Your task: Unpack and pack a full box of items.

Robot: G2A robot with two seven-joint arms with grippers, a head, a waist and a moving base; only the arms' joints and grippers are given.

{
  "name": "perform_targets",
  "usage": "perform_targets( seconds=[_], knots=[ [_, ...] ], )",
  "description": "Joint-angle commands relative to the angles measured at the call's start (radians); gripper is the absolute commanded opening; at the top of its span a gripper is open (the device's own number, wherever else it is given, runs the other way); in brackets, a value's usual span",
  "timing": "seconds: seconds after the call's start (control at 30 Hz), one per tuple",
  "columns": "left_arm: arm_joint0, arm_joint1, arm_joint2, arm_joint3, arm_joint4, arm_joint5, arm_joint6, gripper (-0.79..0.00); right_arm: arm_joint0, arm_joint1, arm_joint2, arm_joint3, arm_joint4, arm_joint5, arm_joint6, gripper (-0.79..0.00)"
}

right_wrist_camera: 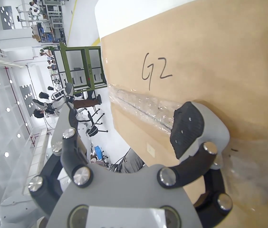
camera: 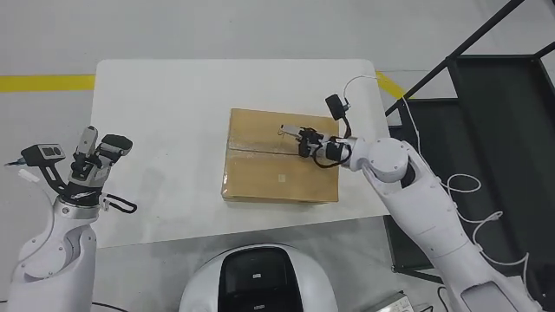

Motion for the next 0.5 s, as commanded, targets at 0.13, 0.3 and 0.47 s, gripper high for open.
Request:
perform_targets(
  seconds=[0.13,0.3,0.47],
  knots=[
    [0.000,0.000,0.000,0.000,0.000,0.000,0.000,0.000,-0.065,0.011,0.069,-0.031,-0.011,0.012,-0.045,0.000],
    [0.000,0.000,0.000,0.000,0.000,0.000,0.000,0.000,-0.117,0.020,0.129,-0.051,-0.010,0.018,-0.075,0.000],
    [0.000,0.000,0.000,0.000,0.000,0.000,0.000,0.000,-0.171,0.027,0.187,-0.071,-0.009,0.022,-0.106,0.000]
  ],
)
